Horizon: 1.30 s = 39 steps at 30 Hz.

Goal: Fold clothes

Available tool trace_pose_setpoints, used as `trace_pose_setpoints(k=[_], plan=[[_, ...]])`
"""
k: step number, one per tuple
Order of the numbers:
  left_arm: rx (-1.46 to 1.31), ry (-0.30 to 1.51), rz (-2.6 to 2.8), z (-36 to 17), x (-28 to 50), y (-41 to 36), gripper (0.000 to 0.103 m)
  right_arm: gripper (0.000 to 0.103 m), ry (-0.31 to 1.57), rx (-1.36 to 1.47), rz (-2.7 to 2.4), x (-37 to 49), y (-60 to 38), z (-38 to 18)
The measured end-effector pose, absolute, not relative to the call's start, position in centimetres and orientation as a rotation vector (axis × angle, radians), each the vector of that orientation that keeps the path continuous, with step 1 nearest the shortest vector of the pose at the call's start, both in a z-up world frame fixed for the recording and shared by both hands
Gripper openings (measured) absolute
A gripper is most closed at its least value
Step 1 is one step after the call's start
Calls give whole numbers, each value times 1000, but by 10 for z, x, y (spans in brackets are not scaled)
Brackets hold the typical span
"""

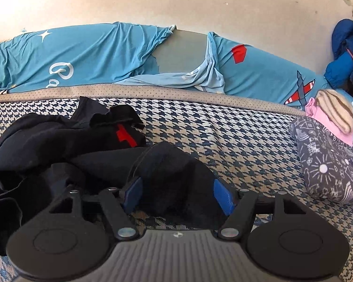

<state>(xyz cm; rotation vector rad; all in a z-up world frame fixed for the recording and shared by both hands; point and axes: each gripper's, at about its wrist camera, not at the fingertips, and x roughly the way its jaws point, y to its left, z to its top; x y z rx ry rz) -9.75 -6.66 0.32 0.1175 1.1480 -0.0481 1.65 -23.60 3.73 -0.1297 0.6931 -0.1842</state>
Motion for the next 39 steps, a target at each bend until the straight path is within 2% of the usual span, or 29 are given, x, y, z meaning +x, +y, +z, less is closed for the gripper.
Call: trace_pose_setpoints(k=[21,39], plan=[[-35,1259,-42,-4,-134,-76,103,68,729,-144,-160,8,-237,38],[-24,1253,-10,3,-163,-77,103,68,742,-149,-164,4,-237,37]])
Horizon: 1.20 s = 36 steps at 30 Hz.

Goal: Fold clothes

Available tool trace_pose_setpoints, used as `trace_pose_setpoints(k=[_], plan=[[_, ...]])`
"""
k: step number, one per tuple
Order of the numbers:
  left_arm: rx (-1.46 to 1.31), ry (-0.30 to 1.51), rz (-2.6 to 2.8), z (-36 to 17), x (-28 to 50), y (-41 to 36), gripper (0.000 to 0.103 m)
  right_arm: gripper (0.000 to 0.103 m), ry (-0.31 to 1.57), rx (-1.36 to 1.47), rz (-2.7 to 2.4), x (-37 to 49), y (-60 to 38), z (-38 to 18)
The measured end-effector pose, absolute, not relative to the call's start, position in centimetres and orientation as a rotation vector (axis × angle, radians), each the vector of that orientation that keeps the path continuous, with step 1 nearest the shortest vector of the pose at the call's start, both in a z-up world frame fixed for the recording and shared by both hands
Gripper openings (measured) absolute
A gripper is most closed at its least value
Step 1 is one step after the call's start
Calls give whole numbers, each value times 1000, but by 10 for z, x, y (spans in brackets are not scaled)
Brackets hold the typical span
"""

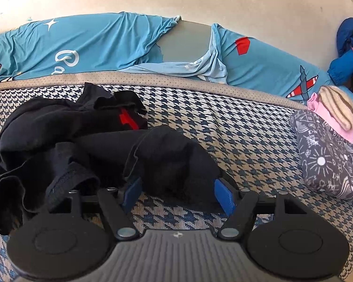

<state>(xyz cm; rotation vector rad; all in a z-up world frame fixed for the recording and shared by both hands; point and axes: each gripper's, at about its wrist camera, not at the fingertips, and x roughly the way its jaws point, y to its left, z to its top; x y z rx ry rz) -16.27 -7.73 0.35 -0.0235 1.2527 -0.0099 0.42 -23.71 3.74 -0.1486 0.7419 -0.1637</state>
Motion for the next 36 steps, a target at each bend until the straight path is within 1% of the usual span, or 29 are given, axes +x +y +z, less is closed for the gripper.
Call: trace_pose_setpoints(k=[7,36], plan=[[-15,1237,15,6,-172,-66,103,68,738,-153,-168,2,-237,37],[-26,1226,40,0,-169,-68,103,68,740,-167,-156,-5,-232,35]])
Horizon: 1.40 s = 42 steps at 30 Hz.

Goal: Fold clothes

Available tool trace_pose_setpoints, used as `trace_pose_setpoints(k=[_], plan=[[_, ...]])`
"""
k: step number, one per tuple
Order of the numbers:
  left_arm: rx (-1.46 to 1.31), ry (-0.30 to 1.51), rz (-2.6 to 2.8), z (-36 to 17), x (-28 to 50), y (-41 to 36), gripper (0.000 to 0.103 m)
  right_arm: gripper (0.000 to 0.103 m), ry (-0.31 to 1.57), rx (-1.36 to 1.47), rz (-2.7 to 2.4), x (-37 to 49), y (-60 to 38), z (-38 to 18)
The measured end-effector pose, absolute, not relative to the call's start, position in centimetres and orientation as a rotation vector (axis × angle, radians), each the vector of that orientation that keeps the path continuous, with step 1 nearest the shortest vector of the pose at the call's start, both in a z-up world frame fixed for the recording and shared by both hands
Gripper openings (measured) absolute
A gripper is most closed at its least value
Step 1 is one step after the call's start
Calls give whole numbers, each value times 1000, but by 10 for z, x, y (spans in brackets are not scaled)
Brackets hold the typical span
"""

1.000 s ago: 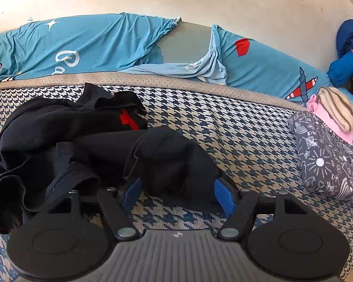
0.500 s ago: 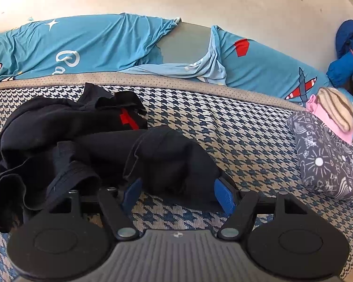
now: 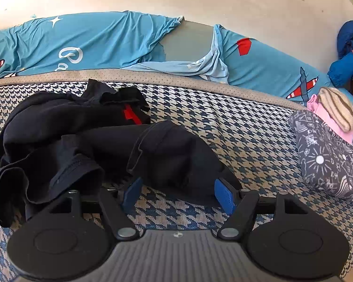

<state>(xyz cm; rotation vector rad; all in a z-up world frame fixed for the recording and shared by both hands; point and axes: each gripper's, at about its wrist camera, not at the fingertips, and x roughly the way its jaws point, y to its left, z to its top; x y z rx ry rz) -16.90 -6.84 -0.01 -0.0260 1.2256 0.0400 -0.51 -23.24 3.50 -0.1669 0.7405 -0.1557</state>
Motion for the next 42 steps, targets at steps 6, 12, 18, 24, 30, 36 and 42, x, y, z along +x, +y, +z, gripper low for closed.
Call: trace_pose_setpoints(k=[6,12,18,24,30,36,42], plan=[[-24,1216,49,1,-171,-67,103,68,741,-170,-153,-8,-231,34],[-19,1192,68,5,-173,-66,103,68,743,-172,-148,-12,-228,33],[-29,1183,87,7,-169,-65,103,68,740,-166,-134,-20,-225,35],[-32,1169,118,8,-163,-62,103,68,730,-168,-114,-34,-220,36],[-46,1190,145,3,-159,-57,103,68,749,-173,-110,-44,-218,34],[-72,1198,196,-3,-155,-41,103,68,825,-117,-106,-56,-222,29],[-104,1213,249,-11,-148,-22,103,68,922,-58,-74,-76,-223,16]])
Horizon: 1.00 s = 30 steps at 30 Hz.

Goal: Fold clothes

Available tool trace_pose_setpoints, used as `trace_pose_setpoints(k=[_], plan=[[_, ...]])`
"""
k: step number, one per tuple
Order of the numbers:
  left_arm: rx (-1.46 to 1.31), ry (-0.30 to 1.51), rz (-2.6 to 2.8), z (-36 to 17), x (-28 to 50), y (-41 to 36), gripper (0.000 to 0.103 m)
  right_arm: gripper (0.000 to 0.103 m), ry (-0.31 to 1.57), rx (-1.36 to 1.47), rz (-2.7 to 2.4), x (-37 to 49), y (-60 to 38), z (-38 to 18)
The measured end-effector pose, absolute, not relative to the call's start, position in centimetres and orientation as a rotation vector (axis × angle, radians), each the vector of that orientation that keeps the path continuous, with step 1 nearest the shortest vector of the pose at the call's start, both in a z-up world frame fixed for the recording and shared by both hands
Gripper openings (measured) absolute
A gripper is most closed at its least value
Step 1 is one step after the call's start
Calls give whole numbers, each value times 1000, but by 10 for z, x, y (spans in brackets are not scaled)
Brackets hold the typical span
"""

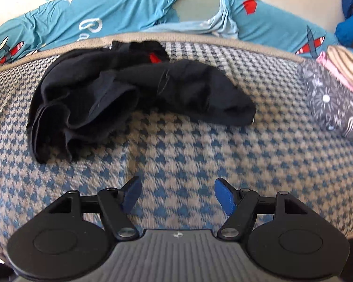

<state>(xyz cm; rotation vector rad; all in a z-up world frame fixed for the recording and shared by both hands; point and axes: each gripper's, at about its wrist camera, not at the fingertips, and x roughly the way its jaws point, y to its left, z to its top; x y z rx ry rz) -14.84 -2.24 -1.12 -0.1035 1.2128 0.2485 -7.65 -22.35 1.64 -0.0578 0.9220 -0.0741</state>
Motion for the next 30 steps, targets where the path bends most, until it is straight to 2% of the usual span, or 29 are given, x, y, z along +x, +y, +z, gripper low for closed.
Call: trace_pose_setpoints(k=[30], plan=[[-76,1229,261,-20,-139,-25,103,68,1053,2,-47,-126,-225,-1]])
